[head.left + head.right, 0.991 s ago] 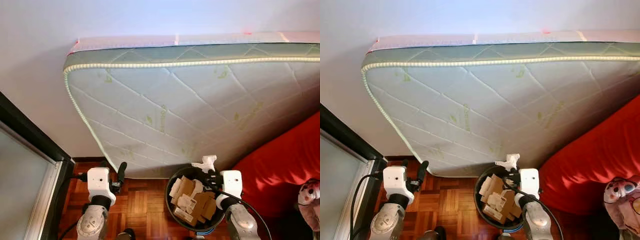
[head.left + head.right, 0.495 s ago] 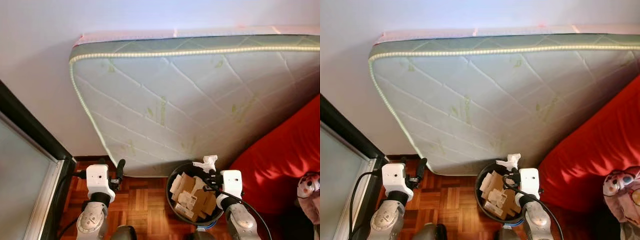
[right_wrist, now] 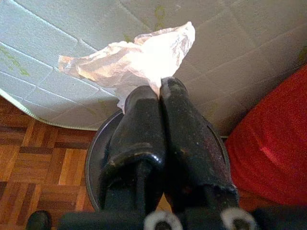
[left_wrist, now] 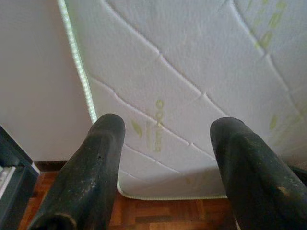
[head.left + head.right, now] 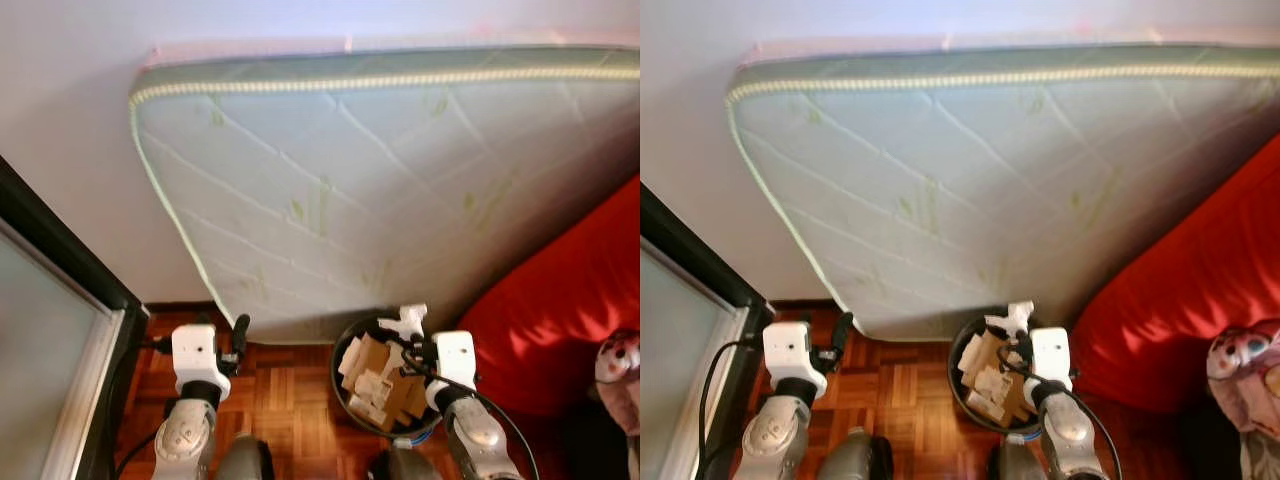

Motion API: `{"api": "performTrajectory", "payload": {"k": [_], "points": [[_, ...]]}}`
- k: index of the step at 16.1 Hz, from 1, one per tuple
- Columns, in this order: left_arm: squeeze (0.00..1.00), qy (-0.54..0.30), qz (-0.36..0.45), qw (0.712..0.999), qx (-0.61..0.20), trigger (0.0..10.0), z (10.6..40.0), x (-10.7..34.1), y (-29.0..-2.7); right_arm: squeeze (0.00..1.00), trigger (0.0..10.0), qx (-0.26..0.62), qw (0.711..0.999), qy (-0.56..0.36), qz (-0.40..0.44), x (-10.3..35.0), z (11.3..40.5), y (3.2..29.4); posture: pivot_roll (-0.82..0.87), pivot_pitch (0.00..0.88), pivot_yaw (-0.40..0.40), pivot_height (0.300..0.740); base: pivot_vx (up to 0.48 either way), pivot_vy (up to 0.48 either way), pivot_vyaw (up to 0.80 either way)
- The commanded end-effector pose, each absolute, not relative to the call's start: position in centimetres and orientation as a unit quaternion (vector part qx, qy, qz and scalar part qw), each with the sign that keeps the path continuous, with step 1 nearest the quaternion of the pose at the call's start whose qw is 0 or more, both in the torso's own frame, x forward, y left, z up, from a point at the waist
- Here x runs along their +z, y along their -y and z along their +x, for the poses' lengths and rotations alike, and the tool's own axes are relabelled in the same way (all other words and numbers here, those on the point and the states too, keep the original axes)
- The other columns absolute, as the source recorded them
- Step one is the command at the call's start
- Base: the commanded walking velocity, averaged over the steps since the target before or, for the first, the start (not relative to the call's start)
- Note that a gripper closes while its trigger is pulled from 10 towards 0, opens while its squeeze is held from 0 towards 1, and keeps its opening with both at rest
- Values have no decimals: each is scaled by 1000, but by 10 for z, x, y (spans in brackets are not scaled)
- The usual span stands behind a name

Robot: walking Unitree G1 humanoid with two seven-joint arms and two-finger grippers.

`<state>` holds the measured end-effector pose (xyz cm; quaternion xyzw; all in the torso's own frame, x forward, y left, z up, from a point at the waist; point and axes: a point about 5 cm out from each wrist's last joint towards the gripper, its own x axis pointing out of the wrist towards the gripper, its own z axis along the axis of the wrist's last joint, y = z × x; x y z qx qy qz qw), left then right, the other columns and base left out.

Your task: Clean up the room

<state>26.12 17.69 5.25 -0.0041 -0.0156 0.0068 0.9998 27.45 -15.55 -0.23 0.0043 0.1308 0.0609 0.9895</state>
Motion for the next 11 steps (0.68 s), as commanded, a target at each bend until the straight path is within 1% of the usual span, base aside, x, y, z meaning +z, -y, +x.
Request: {"api": "performTrajectory", "payload": {"k": [1,11], "points": [[0,7,-2,1000,9,10000,258,50,-179,0,10000,59,988,-144,14,-9,267,153,-51,226,19,637,0,0,0],[0,10,-10,1000,14,10000,261,53,-178,0,10000,57,984,-168,23,-12,269,151,-46,233,22,637,0,0,0]]}}
